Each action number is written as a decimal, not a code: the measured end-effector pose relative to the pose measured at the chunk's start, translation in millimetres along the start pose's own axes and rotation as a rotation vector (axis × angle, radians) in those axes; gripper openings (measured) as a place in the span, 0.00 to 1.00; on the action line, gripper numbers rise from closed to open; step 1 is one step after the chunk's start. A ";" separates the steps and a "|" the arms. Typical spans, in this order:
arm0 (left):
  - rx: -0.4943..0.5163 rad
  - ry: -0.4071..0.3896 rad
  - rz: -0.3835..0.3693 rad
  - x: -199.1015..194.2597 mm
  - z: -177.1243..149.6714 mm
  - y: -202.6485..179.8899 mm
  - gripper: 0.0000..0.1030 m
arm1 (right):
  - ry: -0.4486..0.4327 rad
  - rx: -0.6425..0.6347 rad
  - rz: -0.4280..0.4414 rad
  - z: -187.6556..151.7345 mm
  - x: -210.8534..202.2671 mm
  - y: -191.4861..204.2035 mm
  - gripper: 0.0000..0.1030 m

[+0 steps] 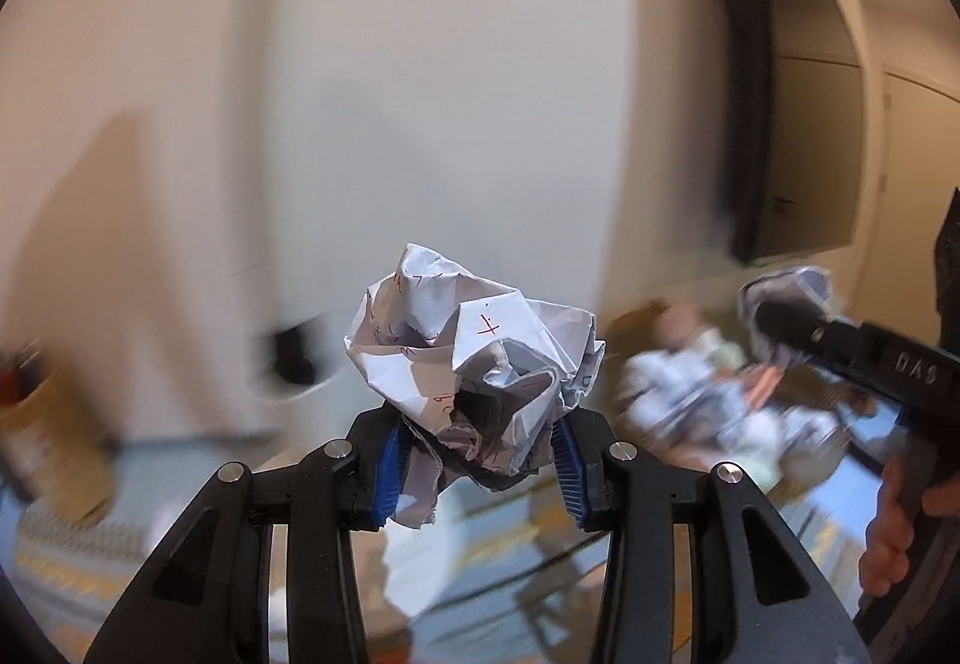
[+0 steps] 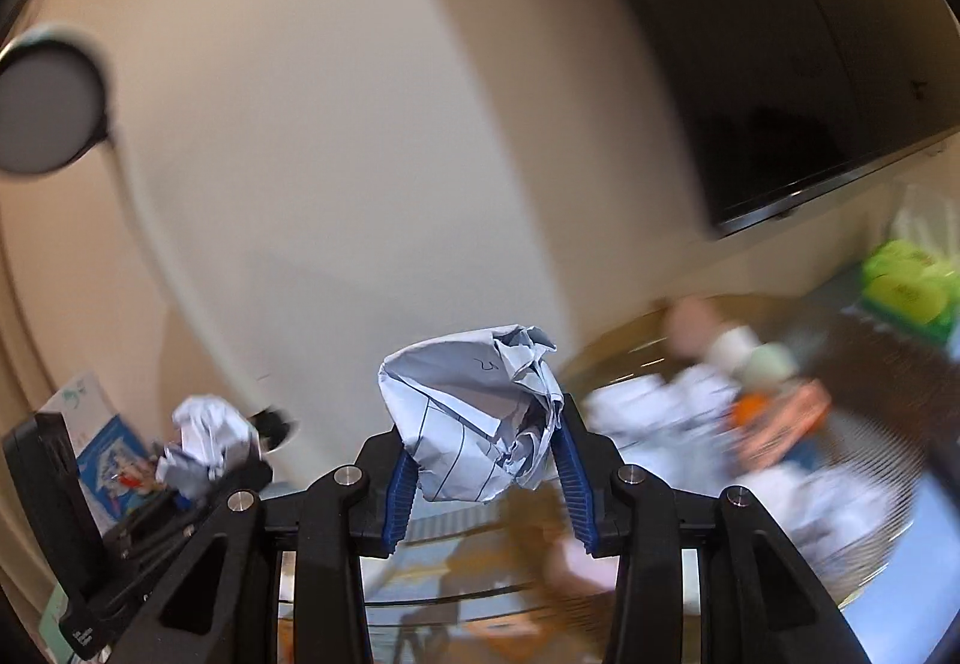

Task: Organize objects
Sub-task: 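Carry both paper balls over the amber bowl and open both tools, then move the right tool to the orange snack bag while the left tool reaches a paper ball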

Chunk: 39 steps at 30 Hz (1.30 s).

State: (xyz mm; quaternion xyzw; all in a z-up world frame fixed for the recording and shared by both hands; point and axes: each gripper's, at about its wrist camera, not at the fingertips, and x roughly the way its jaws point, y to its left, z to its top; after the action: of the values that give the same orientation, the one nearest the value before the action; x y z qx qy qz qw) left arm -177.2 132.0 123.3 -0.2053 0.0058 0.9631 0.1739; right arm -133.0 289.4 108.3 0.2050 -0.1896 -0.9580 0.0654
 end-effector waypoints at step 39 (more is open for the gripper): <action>0.113 0.143 0.017 -15.9 26.0 13.6 0.99 | 0.170 -0.067 -0.086 28.9 -0.7 41.4 1.00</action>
State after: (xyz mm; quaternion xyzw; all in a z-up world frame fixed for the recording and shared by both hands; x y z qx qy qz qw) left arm -178.5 116.1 152.6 -0.2636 0.0745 0.9455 0.1759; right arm -142.4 261.2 149.1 0.2915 -0.1422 -0.9448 0.0467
